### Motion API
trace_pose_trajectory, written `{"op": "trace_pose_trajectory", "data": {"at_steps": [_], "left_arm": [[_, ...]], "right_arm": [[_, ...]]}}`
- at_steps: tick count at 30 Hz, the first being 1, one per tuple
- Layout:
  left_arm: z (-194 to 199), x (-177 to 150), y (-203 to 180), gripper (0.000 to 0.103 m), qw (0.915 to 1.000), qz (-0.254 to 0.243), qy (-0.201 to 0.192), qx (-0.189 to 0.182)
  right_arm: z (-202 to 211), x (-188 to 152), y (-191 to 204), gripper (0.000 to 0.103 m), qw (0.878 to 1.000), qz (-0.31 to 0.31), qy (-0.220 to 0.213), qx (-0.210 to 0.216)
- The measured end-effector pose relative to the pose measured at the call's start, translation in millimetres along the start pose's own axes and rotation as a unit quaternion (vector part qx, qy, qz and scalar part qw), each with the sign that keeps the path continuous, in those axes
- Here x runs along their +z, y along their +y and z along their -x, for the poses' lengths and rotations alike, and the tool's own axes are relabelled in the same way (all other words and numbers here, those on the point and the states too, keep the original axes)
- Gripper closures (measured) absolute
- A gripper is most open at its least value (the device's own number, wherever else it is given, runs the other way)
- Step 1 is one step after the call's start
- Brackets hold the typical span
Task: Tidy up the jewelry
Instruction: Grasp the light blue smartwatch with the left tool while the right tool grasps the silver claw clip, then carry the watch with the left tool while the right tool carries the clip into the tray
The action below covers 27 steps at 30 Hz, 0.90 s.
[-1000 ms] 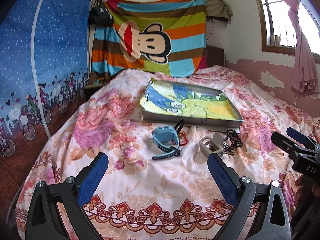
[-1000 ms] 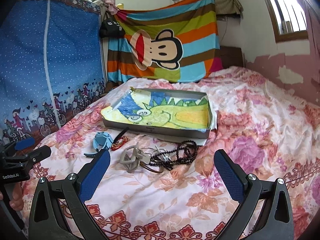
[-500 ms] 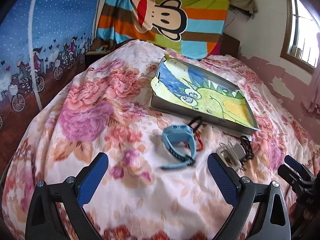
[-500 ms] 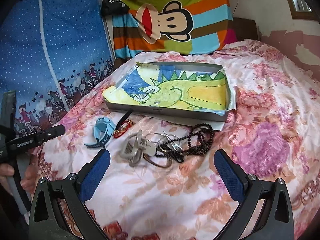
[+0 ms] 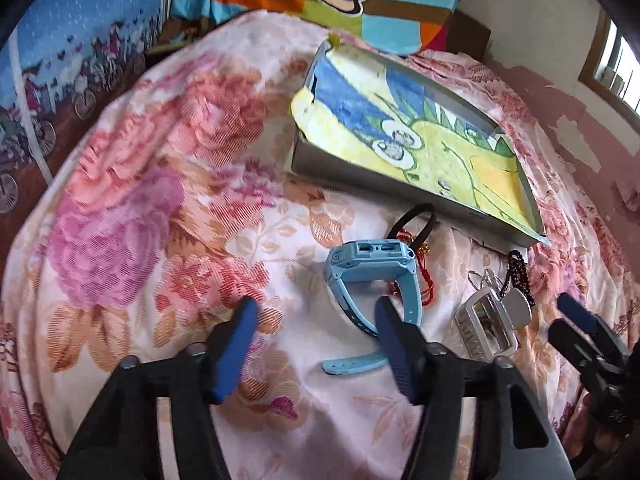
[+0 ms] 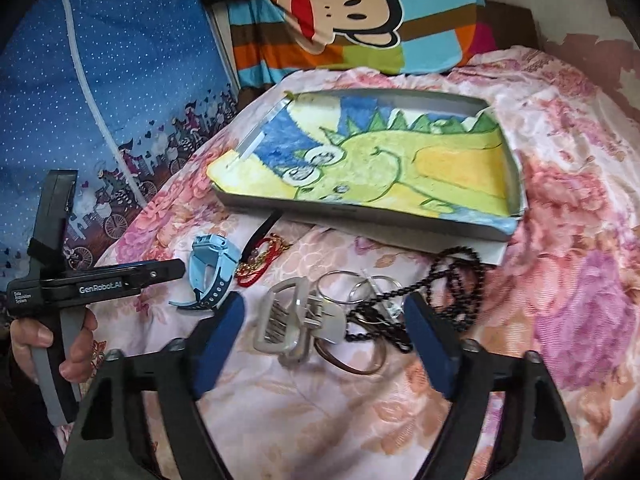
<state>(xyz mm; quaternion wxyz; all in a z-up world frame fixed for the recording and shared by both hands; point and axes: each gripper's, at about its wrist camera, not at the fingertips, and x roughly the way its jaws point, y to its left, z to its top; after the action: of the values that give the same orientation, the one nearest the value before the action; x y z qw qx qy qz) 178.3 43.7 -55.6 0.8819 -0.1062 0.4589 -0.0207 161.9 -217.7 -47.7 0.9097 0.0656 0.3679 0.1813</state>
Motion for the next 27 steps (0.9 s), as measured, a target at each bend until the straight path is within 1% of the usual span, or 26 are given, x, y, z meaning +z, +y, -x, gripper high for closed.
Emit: {"op": "trace_pose_trajectory", "data": {"at_steps": [2, 3, 5, 6, 8, 10, 12, 14, 16, 18, 19, 22, 27], "left_arm": [[-3, 2, -1, 0.058, 0.9999, 0.004, 0.008, -0.009], [-5, 3, -1, 0.062, 0.9998, 0.005, 0.012, -0.013], [-11, 4, -2, 0.068, 0.9993, 0.011, 0.028, -0.021], [-14, 4, -3, 0.072, 0.999, 0.015, 0.035, -0.025], [-20, 5, -4, 0.074, 0.9982, 0.024, 0.046, -0.029], [-24, 6, -5, 0.077, 0.9975, 0.033, 0.052, -0.034], [-27, 7, -7, 0.085, 0.9971, 0.037, 0.056, -0.036], [-28, 7, -8, 0.09, 0.9967, 0.043, 0.058, -0.036], [-30, 8, -8, 0.093, 0.9965, 0.052, 0.058, -0.033], [-29, 8, -5, 0.096, 0.9959, 0.06, 0.058, -0.035], [-28, 7, -4, 0.097, 0.9955, 0.065, 0.059, -0.037], [-23, 2, 0, 0.098, 0.9942, 0.077, 0.062, -0.042], [-10, -4, -1, 0.099, 0.994, 0.076, 0.067, -0.04]], "right_arm": [[-7, -1, 1, 0.044, 1.0, -0.005, 0.008, 0.005], [-10, -2, 1, 0.046, 1.0, -0.008, 0.012, 0.007], [-16, -3, 2, 0.054, 1.0, -0.014, 0.019, 0.01], [-19, -3, 2, 0.056, 1.0, -0.016, 0.023, 0.009], [-25, -3, 3, 0.063, 0.999, -0.021, 0.029, 0.011], [-29, -4, 3, 0.068, 0.999, -0.027, 0.036, 0.014], [-33, -4, 2, 0.073, 0.998, -0.034, 0.043, 0.015], [-35, -5, 0, 0.082, 0.998, -0.044, 0.046, 0.021], [-34, -6, -1, 0.085, 0.997, -0.05, 0.044, 0.026], [-32, -6, 0, 0.092, 0.998, -0.051, 0.039, 0.029], [-30, -7, 1, 0.097, 0.997, -0.052, 0.038, 0.031], [-25, -9, -4, 0.098, 0.997, -0.062, 0.037, 0.042], [-10, -14, -10, 0.098, 0.995, -0.078, 0.032, 0.059]]}}
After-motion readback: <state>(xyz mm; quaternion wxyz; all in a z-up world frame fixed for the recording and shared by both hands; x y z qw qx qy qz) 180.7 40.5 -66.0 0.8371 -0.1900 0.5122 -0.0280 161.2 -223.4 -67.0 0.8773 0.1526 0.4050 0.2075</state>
